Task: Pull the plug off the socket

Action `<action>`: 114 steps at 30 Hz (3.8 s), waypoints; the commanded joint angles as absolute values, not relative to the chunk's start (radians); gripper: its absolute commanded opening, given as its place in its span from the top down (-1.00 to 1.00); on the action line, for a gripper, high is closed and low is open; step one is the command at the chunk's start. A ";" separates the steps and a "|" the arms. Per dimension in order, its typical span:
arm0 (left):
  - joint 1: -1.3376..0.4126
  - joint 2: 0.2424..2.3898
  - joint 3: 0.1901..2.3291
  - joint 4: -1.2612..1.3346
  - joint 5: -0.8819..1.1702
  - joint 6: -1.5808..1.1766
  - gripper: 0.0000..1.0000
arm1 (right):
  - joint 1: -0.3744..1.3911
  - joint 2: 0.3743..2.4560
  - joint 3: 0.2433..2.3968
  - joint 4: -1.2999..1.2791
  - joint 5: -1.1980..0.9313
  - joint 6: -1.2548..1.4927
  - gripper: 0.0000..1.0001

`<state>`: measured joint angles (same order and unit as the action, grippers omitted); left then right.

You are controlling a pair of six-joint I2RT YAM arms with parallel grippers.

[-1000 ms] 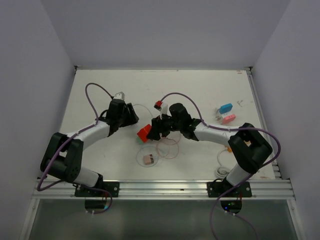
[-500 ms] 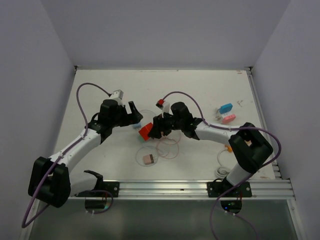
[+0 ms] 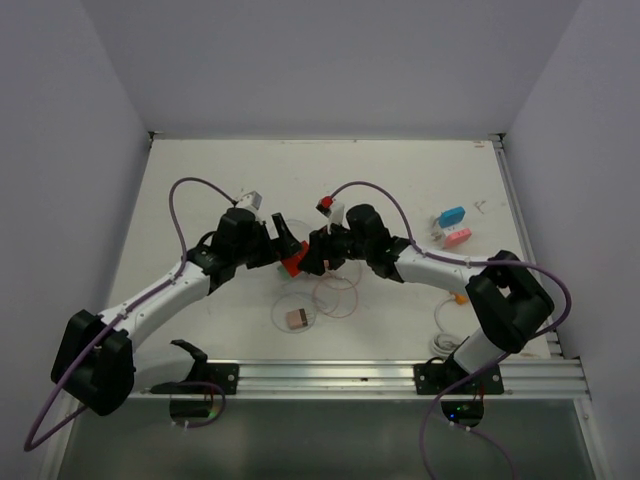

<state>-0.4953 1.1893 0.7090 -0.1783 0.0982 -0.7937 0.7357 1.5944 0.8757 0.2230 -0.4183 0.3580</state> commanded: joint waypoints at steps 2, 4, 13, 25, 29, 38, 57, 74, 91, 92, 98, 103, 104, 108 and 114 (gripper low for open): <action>-0.509 1.203 0.730 -0.155 0.063 -0.867 -0.96 | 0.735 1.542 0.867 0.317 -0.377 0.359 1.00; -0.515 1.203 0.727 -0.152 0.058 -0.880 -0.93 | 0.735 1.536 0.859 0.325 -0.358 0.362 1.00; -0.543 1.172 0.660 -0.072 0.023 -0.976 -0.82 | 0.735 1.522 0.831 0.357 -0.296 0.413 1.00; -0.589 1.195 0.634 0.026 0.005 -1.017 -0.63 | 0.735 1.525 0.805 0.419 -0.310 0.475 1.00; -0.597 1.198 0.634 0.026 -0.025 -1.020 -0.46 | 0.735 1.531 0.802 0.437 -0.322 0.488 1.00; -0.598 1.197 0.644 0.002 -0.066 -1.000 0.00 | 0.735 1.563 0.807 0.459 -0.356 0.514 1.00; -0.598 1.270 0.785 -0.258 -0.236 -0.809 0.92 | 0.735 1.592 0.842 0.388 -0.355 0.486 -0.98; -0.598 1.459 1.022 -0.498 -0.247 -0.591 -0.12 | 0.733 1.522 0.793 0.356 -0.193 0.463 -0.98; -0.597 1.459 1.137 -0.569 -0.215 -0.297 -0.93 | 0.719 1.460 0.755 0.347 -0.143 0.456 -0.98; -0.595 1.451 1.137 -0.566 -0.206 -0.272 -0.99 | 0.719 1.441 0.750 0.345 -0.134 0.453 -0.98; -0.597 1.437 1.137 -0.586 -0.135 -0.187 -0.98 | 0.715 1.368 0.706 0.322 -0.071 0.440 -0.98; -0.597 1.463 1.135 -0.595 -0.089 -0.169 -0.96 | 0.713 1.296 0.657 0.311 -0.005 0.430 -0.98; -0.597 1.466 1.137 -0.595 -0.071 -0.157 -0.95 | 0.715 1.289 0.654 0.302 -0.003 0.425 -0.98; -0.606 1.456 1.121 -0.581 -0.035 -0.051 -0.96 | 0.713 1.258 0.631 0.293 0.028 0.417 -0.98; -0.710 1.443 1.088 -0.560 -0.126 0.080 -0.96 | 0.698 1.186 0.586 0.285 0.123 0.426 -0.98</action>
